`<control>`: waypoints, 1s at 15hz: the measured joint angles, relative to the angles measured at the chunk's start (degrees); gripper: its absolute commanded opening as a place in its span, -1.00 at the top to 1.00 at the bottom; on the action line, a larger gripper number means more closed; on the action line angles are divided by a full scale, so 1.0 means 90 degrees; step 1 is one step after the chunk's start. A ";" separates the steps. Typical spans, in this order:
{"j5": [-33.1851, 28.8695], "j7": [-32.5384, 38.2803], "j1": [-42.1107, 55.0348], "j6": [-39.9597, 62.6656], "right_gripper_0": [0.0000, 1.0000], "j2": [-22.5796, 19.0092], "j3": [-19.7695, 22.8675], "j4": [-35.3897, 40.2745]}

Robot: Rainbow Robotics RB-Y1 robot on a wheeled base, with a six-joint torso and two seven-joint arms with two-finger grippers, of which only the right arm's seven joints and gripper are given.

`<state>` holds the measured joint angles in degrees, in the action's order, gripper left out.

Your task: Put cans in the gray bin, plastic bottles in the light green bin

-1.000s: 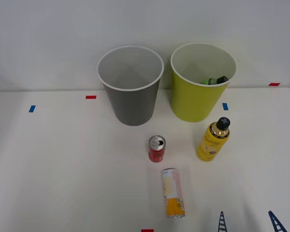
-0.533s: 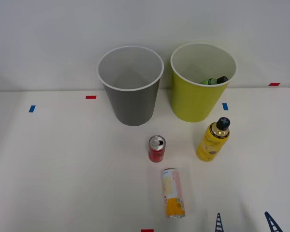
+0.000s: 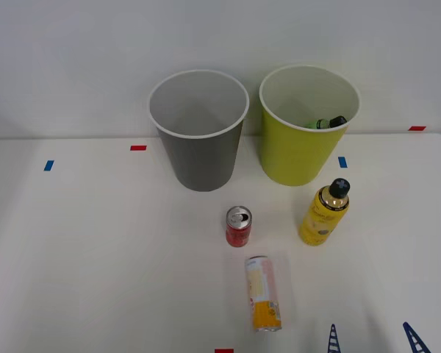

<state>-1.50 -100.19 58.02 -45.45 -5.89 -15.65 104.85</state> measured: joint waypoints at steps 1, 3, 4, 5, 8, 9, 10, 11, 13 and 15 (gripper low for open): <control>0.0000 0.0000 0.0000 0.0000 -1.00 0.0000 0.0000 0.0000; 0.0000 0.0000 0.0000 0.0000 -1.00 0.0000 0.0000 0.0000; 0.0000 0.0000 0.0000 0.0000 -1.00 0.0000 0.0000 0.0000; 0.0000 0.0000 0.0000 0.0000 -1.00 0.0000 0.0000 0.0000; 0.0000 0.0000 0.0000 0.0000 -1.00 0.0000 0.0000 0.0000; 0.0000 0.0000 0.0000 0.0000 -1.00 0.0000 0.0001 0.0000; 0.0000 0.0000 0.0000 0.0000 -1.00 0.0000 0.0001 0.0000; 0.0000 0.0000 0.0000 0.0000 -1.00 0.0000 0.0001 0.0000; 0.0000 0.0000 -0.0001 0.0000 -1.00 0.0000 0.0001 0.0000; 0.0000 0.0000 -0.0001 0.0000 -1.00 0.0000 0.0001 0.0000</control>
<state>-1.50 -100.19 58.01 -45.45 -5.89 -15.65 104.85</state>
